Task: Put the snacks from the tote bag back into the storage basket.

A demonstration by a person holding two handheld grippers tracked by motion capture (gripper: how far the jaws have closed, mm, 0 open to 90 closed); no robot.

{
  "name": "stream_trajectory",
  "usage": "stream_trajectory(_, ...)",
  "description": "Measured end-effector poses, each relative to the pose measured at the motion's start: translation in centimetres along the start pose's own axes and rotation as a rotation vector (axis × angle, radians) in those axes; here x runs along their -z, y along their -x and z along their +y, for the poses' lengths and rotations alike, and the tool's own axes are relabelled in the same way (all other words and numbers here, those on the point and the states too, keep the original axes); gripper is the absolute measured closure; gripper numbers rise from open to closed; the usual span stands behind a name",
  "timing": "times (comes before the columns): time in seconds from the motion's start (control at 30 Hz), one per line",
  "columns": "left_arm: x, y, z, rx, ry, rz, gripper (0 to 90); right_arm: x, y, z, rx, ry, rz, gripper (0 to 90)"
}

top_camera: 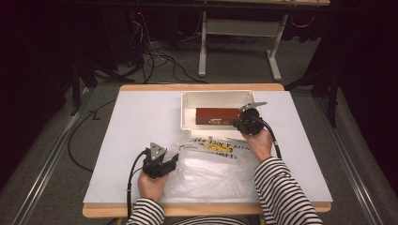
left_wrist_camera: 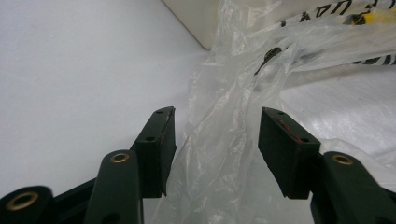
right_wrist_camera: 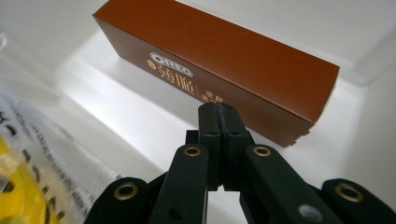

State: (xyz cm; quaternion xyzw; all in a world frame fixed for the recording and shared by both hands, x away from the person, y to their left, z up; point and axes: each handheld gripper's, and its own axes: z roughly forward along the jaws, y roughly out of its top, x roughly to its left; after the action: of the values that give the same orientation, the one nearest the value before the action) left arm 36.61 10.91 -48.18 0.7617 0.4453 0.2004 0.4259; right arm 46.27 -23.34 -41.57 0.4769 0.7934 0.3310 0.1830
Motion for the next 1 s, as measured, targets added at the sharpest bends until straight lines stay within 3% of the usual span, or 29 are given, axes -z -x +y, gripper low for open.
stream_trajectory(0.13,0.2,0.1,0.2,0.01,0.014,-0.015,47.1,1.2,0.0,-0.4,0.009,0.019,0.011,88.8)
stream_trajectory(0.4,1.1,0.3,1.2,-0.022,0.043,-0.036,46.2,3.1,0.5,-1.6,0.001,0.062,0.022,85.9)
stream_trajectory(0.6,1.6,0.3,1.5,-0.027,0.038,-0.056,47.3,4.4,1.2,-2.6,0.005,0.087,0.039,83.4)
stream_trajectory(1.0,2.5,-0.1,1.9,-0.041,0.061,-0.091,41.2,6.9,1.9,-4.9,-0.022,0.134,0.048,76.4)
